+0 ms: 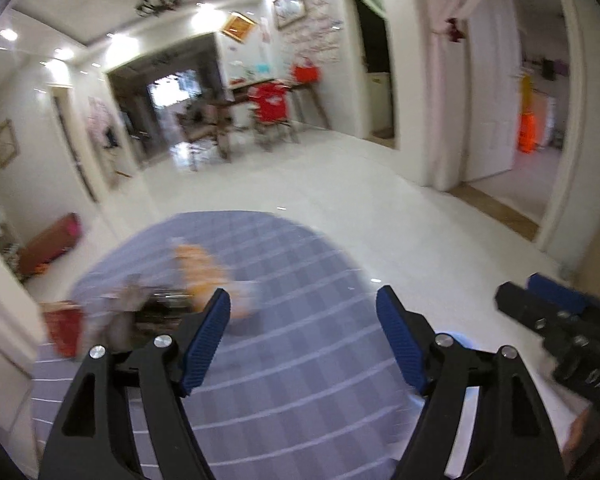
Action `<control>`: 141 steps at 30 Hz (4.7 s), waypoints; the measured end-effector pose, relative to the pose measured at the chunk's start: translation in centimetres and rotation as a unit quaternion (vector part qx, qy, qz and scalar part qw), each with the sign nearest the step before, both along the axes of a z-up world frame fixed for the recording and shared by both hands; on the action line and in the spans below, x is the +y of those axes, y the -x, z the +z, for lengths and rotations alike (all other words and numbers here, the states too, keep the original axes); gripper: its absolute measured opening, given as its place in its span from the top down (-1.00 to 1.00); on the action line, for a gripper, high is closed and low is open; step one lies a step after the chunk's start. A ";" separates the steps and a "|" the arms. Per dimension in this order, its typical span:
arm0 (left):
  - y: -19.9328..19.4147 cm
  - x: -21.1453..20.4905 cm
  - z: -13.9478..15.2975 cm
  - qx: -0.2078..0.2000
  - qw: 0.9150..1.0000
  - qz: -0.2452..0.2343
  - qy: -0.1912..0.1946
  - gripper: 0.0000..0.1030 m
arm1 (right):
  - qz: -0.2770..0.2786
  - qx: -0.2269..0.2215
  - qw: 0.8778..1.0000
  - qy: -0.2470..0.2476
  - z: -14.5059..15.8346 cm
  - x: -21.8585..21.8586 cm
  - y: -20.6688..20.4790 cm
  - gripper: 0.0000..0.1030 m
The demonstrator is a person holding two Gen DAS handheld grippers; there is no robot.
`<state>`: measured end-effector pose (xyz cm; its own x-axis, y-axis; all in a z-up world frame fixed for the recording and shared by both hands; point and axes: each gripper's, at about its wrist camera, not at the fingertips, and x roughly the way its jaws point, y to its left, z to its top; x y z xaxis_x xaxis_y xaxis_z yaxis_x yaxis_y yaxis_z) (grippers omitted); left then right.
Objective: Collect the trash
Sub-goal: 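Grasp the yellow snack bag with the right tool while the left grasps grey wrapper, then carry the snack bag and wrapper over to the bucket, then open the right tool then the left tool above the bucket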
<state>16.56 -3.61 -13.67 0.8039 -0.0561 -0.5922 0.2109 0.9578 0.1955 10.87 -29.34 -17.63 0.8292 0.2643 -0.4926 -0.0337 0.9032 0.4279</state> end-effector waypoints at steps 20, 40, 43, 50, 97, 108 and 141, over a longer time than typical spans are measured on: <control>-6.3 17.2 -4.1 0.000 0.991 0.090 -0.104 -0.45 | 0.145 0.061 0.982 0.100 -1.7 18.8 -14.8 -0.49; -6.2 19.5 1.2 -0.029 0.990 0.136 0.021 0.88 | 0.152 0.068 0.980 0.110 -3.0 21.4 -17.8 0.25; -5.0 19.8 2.4 -0.046 0.988 0.146 0.025 0.88 | 0.148 0.037 0.984 0.097 -1.2 21.2 -15.8 0.25; -1.5 18.8 5.3 -0.084 0.985 0.148 0.037 0.88 | 0.173 -0.008 0.983 0.065 2.6 21.0 -11.5 0.25; 0.8 -12.1 -2.8 0.037 0.983 -0.143 0.113 0.88 | -0.058 0.030 0.997 -0.040 -4.1 -11.9 2.2 0.22; -3.9 -17.9 -12.4 0.128 0.977 -0.153 0.078 0.88 | -0.105 0.095 0.988 -0.057 -11.8 -17.8 0.7 0.08; -7.5 -26.8 -16.1 0.194 0.965 -0.175 0.025 -0.29 | -0.182 0.071 0.976 -0.096 -12.6 -21.5 2.5 -0.39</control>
<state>24.10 -30.42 -29.73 0.4488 -0.3206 -0.8341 0.5712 0.8208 -0.0081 8.41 -50.83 -30.19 0.8119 0.0641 -0.5802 0.3464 0.7472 0.5672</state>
